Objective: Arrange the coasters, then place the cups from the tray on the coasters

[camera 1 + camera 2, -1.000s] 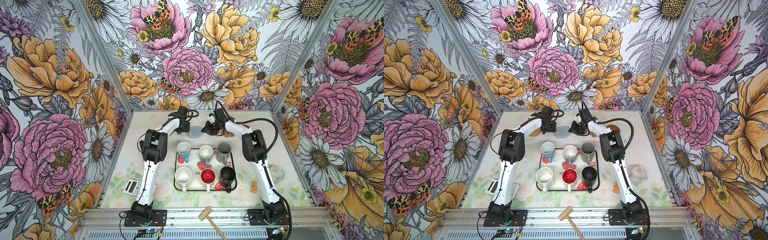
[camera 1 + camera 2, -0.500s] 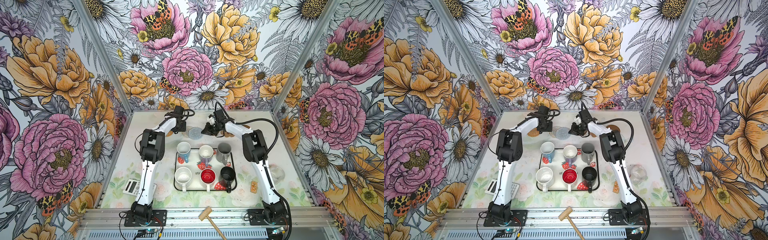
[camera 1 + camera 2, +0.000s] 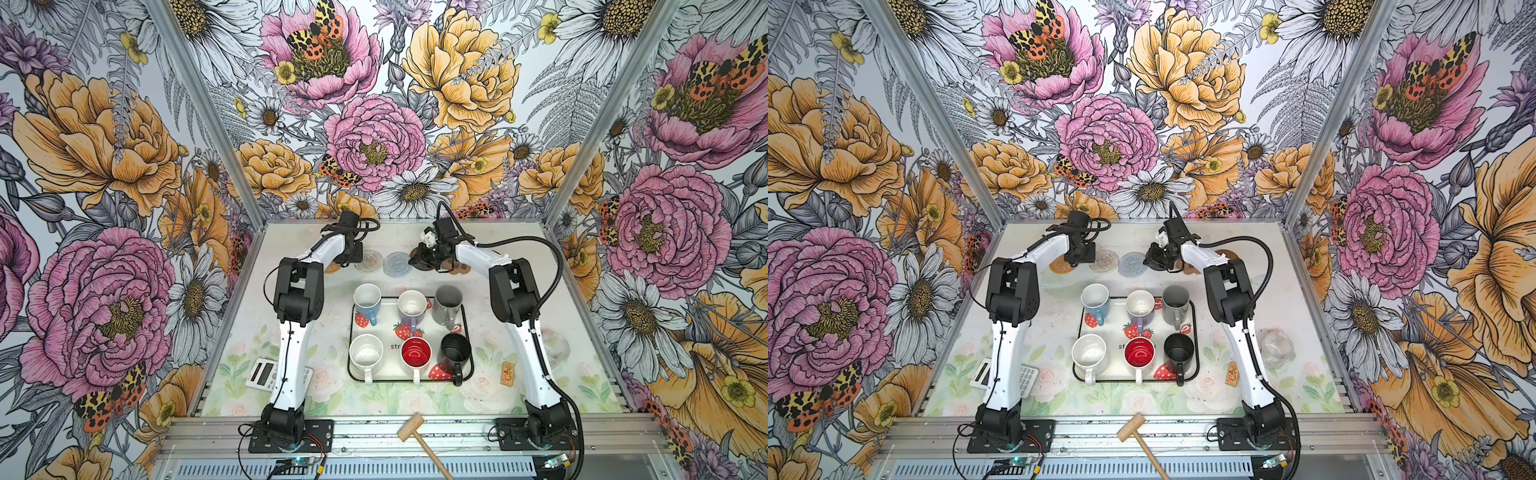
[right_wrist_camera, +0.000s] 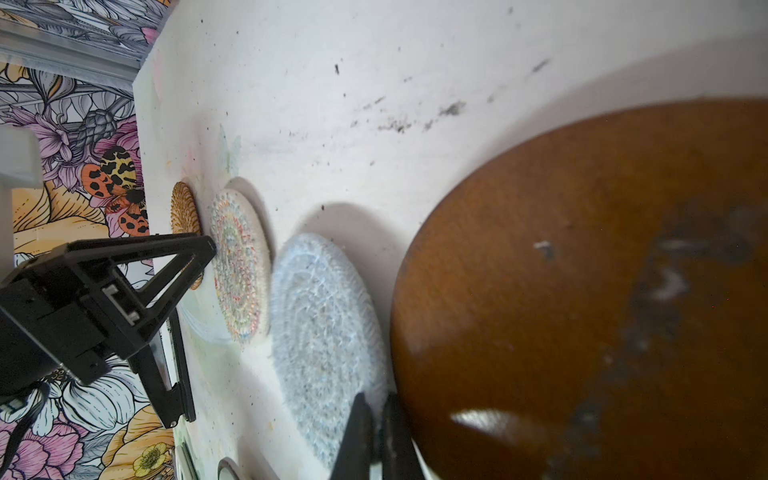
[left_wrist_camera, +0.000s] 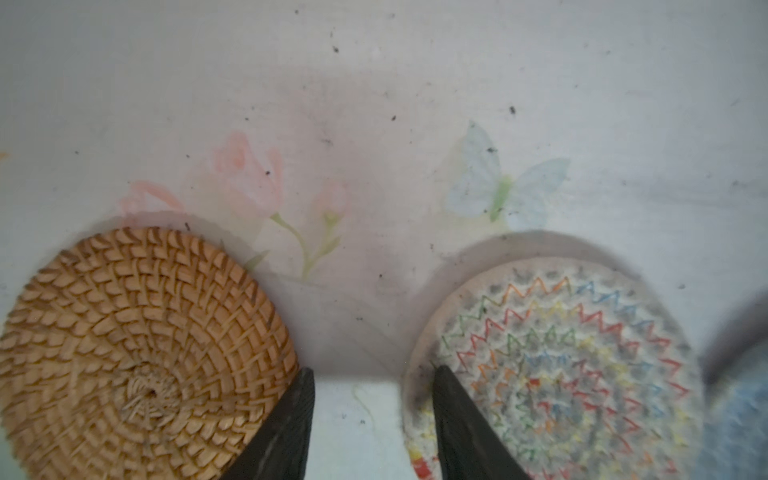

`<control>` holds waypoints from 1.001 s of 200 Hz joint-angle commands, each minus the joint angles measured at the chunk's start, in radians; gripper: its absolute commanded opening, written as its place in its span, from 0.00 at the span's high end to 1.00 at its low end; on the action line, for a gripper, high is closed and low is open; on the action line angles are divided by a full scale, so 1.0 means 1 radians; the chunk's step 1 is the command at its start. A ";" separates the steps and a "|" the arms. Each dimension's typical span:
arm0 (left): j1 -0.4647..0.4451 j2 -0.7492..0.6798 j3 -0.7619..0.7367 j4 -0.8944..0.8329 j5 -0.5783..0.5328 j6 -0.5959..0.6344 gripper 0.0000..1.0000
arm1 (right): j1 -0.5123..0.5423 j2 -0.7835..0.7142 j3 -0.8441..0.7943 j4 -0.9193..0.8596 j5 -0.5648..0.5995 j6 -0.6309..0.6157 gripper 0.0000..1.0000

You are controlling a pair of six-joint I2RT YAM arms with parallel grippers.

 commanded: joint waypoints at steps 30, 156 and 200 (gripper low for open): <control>0.032 -0.018 -0.034 -0.064 -0.062 0.014 0.52 | -0.007 -0.032 0.042 -0.001 0.021 -0.002 1.00; 0.006 -0.039 -0.028 -0.064 -0.046 0.014 0.51 | 0.022 0.058 0.152 -0.006 -0.013 0.034 1.00; 0.006 -0.043 -0.031 -0.064 -0.050 0.014 0.51 | 0.023 0.065 0.149 -0.006 -0.008 0.033 0.97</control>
